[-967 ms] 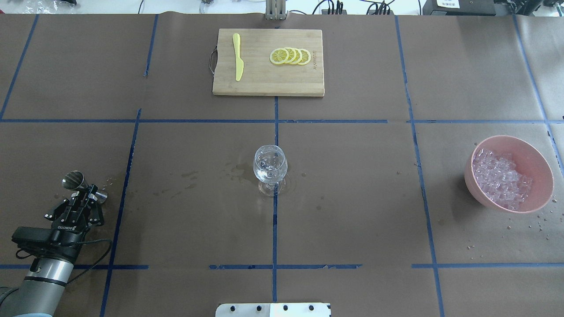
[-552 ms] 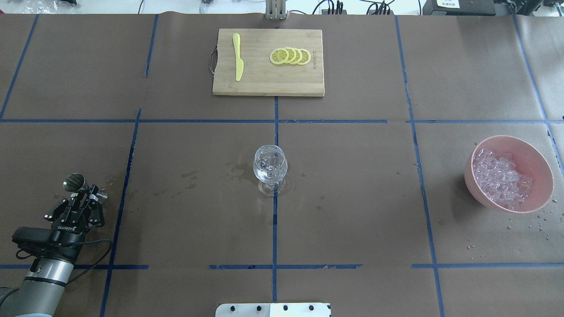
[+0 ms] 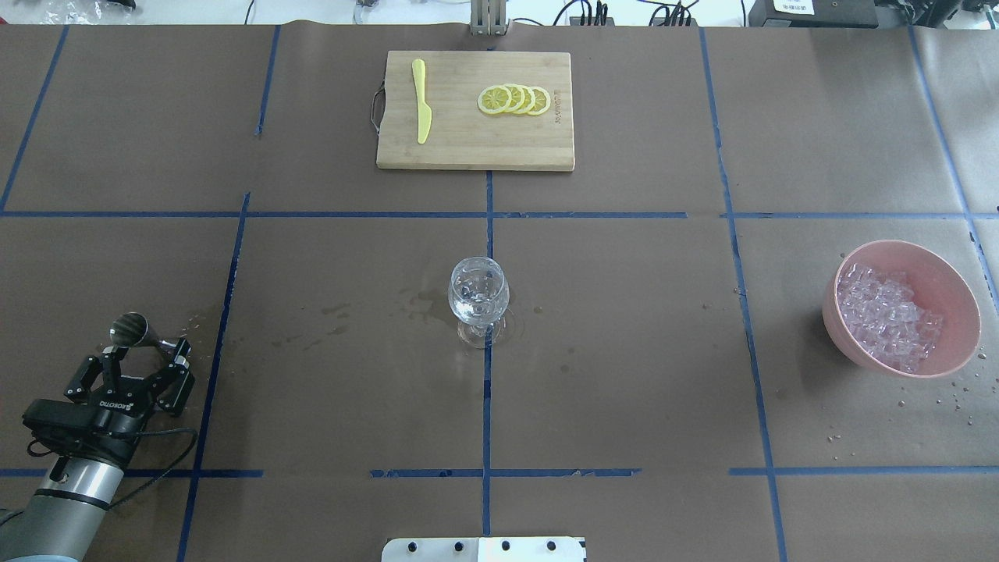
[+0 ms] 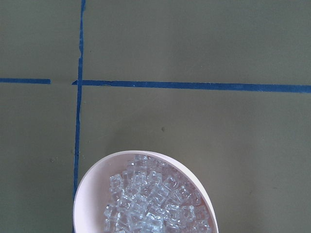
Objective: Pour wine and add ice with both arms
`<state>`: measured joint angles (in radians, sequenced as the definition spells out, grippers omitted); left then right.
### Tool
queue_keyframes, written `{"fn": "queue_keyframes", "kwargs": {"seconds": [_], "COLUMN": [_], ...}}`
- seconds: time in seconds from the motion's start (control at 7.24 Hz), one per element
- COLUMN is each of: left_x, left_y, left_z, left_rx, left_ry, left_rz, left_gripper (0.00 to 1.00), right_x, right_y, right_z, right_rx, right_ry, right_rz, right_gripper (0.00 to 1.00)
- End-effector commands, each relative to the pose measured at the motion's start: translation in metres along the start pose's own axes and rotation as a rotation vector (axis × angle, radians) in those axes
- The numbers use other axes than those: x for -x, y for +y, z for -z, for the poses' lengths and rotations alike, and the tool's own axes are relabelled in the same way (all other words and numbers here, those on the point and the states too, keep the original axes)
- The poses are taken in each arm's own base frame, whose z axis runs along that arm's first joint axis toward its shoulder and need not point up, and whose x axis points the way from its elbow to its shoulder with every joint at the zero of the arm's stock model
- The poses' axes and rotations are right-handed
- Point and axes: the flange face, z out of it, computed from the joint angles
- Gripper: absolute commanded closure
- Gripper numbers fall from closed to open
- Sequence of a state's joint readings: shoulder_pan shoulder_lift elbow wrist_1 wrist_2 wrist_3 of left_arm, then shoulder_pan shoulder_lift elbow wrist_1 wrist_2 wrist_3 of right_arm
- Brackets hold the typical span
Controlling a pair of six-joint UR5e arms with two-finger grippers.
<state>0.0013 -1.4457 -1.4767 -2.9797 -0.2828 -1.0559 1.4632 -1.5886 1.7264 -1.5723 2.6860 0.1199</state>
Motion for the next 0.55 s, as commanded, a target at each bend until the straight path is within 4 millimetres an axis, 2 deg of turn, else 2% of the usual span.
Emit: {"fn": "queue_keyframes", "kwargs": {"seconds": [0.0,0.14,0.28,0.41], "left_x": [0.003,-0.004,0.004,0.010], "left_y": [-0.007,-0.012,-0.013,-0.024], "left_z": [0.006,0.007,0.009,0.016], "left_rx": [0.065,0.090,0.115,0.149], "left_ry": [0.089,0.119,0.137,0.168], "left_rz": [-0.031,-0.037,-0.067,-0.078], "left_gripper": [0.01,0.01,0.01,0.01], "right_x": [0.002,0.003,0.005,0.006], "right_y": [0.000,0.000,0.000,0.000], "right_z": [0.001,0.002,0.002,0.003], "right_rx": [-0.002,-0.004,-0.005,-0.006], "right_ry": [0.000,0.000,-0.001,-0.001], "right_rz": [0.003,0.006,0.007,0.010], "right_gripper": [0.00,0.00,0.00,0.00]}}
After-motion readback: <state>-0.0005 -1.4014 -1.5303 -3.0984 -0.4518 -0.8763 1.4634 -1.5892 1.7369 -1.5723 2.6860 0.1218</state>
